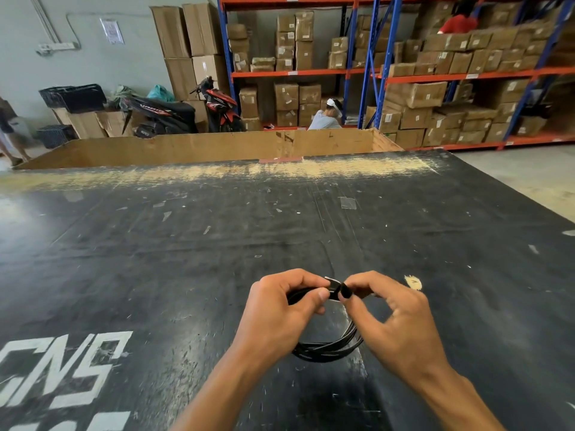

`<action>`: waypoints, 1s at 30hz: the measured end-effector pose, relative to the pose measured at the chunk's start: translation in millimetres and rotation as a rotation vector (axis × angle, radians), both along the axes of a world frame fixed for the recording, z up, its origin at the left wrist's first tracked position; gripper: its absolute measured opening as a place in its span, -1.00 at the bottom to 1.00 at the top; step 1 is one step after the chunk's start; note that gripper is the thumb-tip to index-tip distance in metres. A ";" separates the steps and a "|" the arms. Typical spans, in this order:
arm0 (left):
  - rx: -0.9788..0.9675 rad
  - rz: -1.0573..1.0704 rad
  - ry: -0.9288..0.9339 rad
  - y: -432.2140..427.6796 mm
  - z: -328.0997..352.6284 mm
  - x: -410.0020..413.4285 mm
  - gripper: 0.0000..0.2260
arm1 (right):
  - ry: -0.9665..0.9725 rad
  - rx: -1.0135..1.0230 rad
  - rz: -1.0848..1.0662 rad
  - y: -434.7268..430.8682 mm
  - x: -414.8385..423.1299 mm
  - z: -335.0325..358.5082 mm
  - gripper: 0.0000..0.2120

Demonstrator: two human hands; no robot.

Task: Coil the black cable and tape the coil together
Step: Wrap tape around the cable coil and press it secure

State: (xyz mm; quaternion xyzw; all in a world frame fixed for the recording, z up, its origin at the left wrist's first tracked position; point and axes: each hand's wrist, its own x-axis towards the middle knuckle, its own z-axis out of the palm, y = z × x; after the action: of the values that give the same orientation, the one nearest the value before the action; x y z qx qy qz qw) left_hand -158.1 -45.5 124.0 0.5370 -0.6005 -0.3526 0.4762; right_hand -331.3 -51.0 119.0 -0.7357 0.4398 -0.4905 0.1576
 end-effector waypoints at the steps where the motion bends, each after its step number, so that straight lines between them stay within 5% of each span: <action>1: -0.013 -0.004 -0.014 0.7 -0.2 0.2 -0.90 | -0.036 0.051 0.015 -0.5 -0.8 1.5 -0.93; 6: -0.056 -0.034 -0.048 5.2 0.9 -0.9 -0.90 | -0.126 0.281 0.093 -3.6 -5.0 7.6 -0.89; 18: -0.146 -0.060 -0.066 9.0 2.2 -5.1 -0.87 | -0.194 0.388 0.155 -4.5 -9.2 14.2 -0.91; 30: -0.198 -0.115 -0.129 9.8 0.7 1.7 -0.82 | -0.379 0.793 0.221 -6.2 -15.5 18.4 -0.87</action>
State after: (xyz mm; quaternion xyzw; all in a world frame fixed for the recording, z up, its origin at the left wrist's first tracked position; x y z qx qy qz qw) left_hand -156.5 -35.7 124.7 0.4733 -0.6916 -0.2830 0.4664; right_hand -346.8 -57.2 137.4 -0.5582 0.4757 -0.3906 0.5564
